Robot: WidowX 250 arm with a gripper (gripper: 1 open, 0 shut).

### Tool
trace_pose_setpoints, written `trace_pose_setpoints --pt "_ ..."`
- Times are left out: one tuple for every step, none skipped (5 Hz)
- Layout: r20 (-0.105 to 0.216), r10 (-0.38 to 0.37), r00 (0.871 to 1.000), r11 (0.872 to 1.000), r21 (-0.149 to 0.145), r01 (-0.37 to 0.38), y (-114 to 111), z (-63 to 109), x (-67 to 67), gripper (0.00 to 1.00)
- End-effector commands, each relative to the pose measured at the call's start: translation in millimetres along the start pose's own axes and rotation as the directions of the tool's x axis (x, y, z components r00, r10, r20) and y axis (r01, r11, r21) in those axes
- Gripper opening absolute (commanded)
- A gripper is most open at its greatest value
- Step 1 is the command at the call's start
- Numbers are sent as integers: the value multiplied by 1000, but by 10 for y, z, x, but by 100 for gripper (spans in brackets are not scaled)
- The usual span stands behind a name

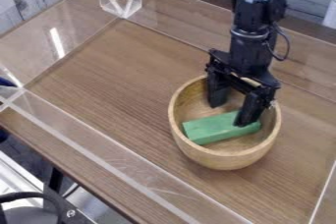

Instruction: Remove the green block from inside the brown bowl and put it on the table

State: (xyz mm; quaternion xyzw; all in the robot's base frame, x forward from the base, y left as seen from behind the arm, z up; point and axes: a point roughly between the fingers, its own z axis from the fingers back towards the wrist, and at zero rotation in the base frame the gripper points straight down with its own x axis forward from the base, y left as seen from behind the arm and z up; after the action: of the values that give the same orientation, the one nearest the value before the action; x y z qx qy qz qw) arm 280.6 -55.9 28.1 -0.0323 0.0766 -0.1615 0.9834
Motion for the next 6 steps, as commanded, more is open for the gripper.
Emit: trace_pose_setpoints --pt "-25 -4 1000 1000 0 4 39 -314 48 100" --pt "-36 -9 999 1000 -5 9 46 -381 49 100" --pt "-35 -12 999 1000 -1 12 60 -395 29 100" --pt "-35 -15 999 1000 -3 15 61 -354 14 0" --pt "-36 -10 999 1000 -5 10 72 -318 -42 100" --pt "-40 -4 999 1000 -4 4 91 -271 -52 0"
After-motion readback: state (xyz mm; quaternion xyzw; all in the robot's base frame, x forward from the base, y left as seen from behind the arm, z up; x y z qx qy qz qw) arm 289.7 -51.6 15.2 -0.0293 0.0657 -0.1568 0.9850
